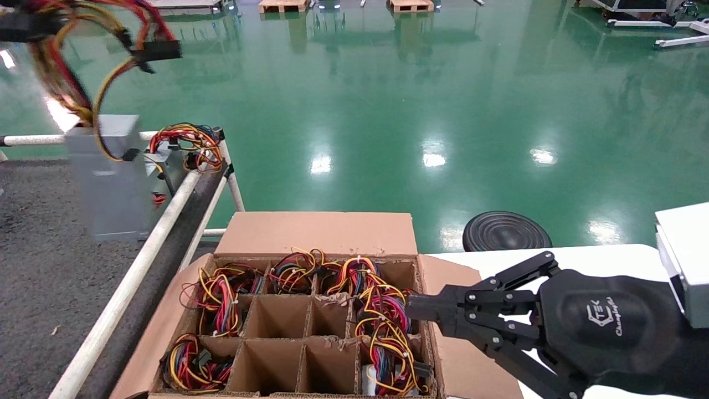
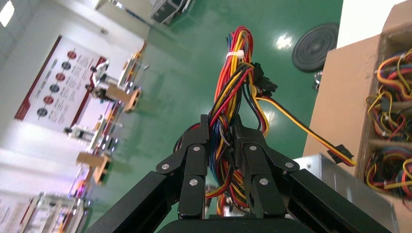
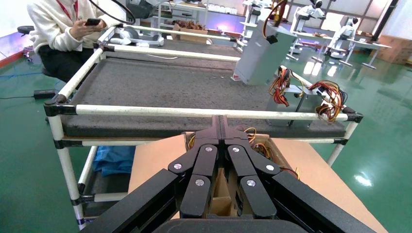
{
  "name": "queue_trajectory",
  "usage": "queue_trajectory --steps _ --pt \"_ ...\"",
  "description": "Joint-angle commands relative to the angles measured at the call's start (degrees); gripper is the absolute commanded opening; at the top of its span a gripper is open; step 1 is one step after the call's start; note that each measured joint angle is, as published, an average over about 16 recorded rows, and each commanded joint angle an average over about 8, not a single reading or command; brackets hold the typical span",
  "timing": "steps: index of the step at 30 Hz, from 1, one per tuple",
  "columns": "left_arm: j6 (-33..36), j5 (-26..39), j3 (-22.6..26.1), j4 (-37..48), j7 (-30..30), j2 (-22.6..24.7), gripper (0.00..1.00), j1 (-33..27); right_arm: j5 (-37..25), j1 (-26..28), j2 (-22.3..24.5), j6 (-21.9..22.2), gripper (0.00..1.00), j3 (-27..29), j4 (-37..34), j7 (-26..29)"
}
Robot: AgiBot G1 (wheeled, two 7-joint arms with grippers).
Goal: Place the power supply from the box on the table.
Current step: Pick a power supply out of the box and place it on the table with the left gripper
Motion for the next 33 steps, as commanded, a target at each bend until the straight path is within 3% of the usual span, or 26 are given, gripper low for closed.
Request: queue_trajectory --steps 1,33 --pt "0.1 0.6 0.2 -0.2 -0.3 -0.9 0.0 -0.5 0.0 0.0 0.0 0.0 0.0 0.0 0.0 0.0" --pt "0.7 1.5 5.6 -1.9 -4.4 -11.1 0.0 -4.5 0.0 0.0 0.0 0.0 0.0 0.0 0.0 0.0"
